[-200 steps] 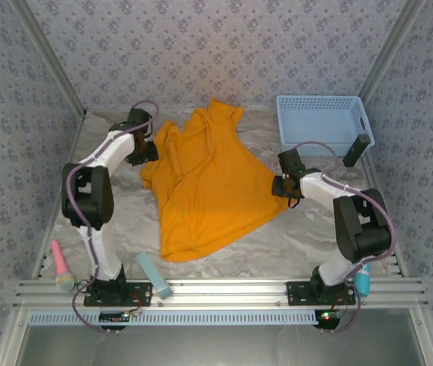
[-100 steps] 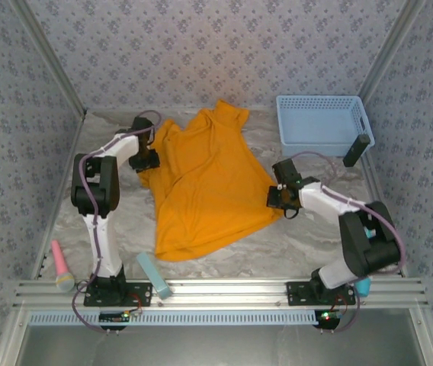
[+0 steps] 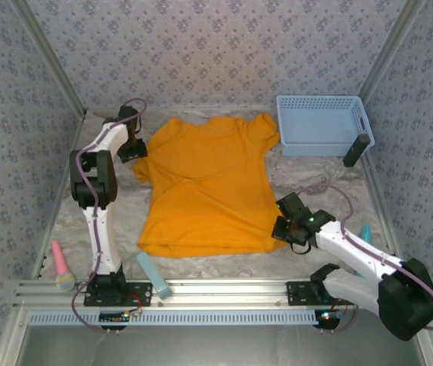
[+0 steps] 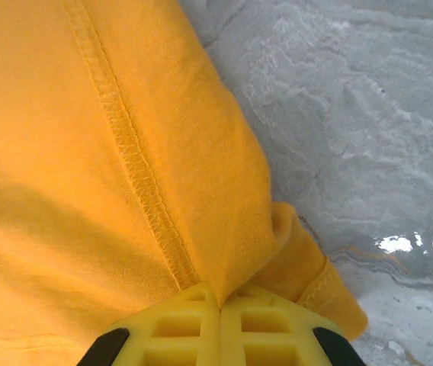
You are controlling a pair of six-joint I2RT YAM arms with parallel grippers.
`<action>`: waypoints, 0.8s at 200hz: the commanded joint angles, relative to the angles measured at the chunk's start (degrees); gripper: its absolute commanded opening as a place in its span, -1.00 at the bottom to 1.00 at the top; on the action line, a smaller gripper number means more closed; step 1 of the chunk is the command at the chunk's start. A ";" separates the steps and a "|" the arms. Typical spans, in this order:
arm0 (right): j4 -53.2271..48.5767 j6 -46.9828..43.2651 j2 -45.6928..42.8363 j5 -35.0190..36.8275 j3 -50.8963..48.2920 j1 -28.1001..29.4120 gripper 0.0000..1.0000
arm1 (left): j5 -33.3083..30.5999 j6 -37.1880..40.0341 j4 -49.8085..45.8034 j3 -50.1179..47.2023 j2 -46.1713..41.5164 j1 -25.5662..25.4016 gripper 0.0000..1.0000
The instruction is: Fold the inside-out t-shirt
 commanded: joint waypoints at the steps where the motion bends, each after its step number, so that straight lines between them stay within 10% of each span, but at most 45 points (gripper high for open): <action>1: -4.84 2.47 -3.38 1.79 1.81 -0.15 -1.00 | -1.05 0.43 -1.49 -0.46 -4.15 -0.16 -0.02; 73: -9.45 -2.87 -1.47 -2.34 8.27 -11.83 -0.72 | 5.97 13.15 5.80 -22.21 -30.56 -20.47 0.06; 101: -9.75 -4.91 -0.66 -5.96 7.51 -15.81 -0.32 | 11.84 14.95 19.42 -35.31 -39.48 -30.43 0.07; 160: -14.42 0.03 -1.20 -15.78 5.22 -17.27 -0.13 | 20.11 26.36 25.94 -46.57 -41.02 -45.57 0.10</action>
